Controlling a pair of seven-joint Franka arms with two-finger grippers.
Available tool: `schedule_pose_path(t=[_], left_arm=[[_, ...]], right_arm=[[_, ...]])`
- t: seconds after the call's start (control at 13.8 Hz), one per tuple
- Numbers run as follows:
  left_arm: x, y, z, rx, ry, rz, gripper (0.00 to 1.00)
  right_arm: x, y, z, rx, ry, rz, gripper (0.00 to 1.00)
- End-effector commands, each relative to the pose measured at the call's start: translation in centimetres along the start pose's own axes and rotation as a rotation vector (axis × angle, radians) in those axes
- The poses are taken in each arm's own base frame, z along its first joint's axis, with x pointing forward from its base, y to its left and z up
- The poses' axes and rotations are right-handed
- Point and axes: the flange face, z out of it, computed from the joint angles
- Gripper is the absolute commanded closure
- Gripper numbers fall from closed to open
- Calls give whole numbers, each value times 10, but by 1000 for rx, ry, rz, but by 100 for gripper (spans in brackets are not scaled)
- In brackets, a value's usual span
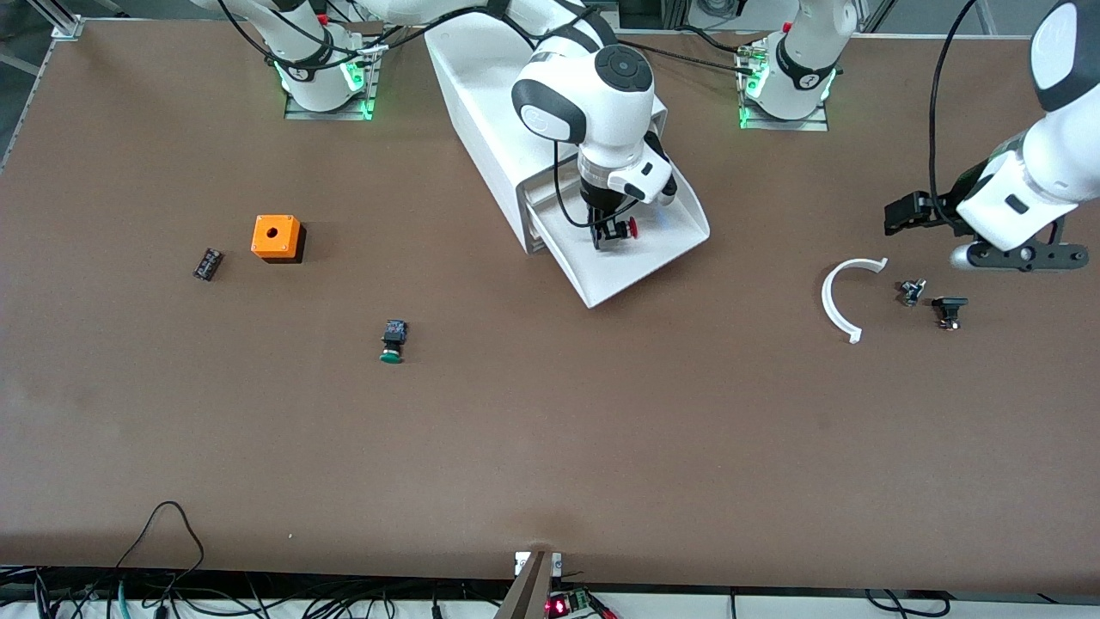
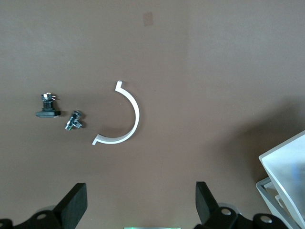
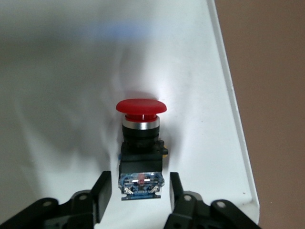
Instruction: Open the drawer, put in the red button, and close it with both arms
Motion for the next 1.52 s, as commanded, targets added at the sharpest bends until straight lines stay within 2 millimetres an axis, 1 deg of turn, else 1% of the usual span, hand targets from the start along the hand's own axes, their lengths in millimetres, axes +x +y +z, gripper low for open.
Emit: schedule_pose_path(t=[0.0,0.07,0.14,0.22,0.29,0.36,0.43,0.51,0.58,0.72,0.8,0.87,0.94,1.01,1.09,1.16,1.23,1.3,1.38,1.45], left_arm=[[4,1,5,21,-4,4,0],[6,1,6,19,-4,-2,0],[8,2,10,14,-10,-7,0],[13,10,18,8,-9,-12,0],[21,18,27,-9,19,-69,0],[27,34,46,-28,28,-134,0],[32,51,63,-37,46,-188,0],[34,70,83,-45,65,-241,0],[35,91,104,-55,84,-274,0],[32,123,141,-76,114,-314,0],[27,139,159,-83,114,-337,0],[21,157,174,-94,118,-382,0],[13,178,189,-108,118,-415,0],[3,196,203,-123,122,-450,0],[-6,209,215,-141,132,-481,0],[-15,218,227,-149,144,-491,0],[-19,221,234,-151,144,-493,0],[-23,224,240,-143,136,-488,0],[-27,229,244,-139,128,-494,0],[-35,239,247,-134,119,-503,0]], right_arm=[[13,-4,-9,-28,4,79,0],[13,-1,-18,-39,14,101,0],[12,6,-34,-59,31,136,0],[7,14,-53,-87,51,188,0],[-4,28,-71,-118,68,257,0],[-12,36,-82,-134,77,319,0],[-21,42,-108,-163,98,381,0],[-38,53,-127,-191,106,455,0],[-63,68,-146,-222,111,537,0],[-112,94,-166,-254,108,693,0],[-141,103,-161,-245,90,814,0],[-165,108,-158,-222,90,968,0],[-178,106,-156,-195,88,1106,0],[-197,106,-154,-188,64,1215,0],[-214,104,-154,-179,23,1303,0],[-235,100,-150,-162,-53,1406,0],[-259,98,-149,-154,-120,1525,0],[-288,99,-152,-153,-164,1638,0],[-308,101,-154,-151,-187,1695,0],[-338,102,-156,-142,-211,1752,0]])
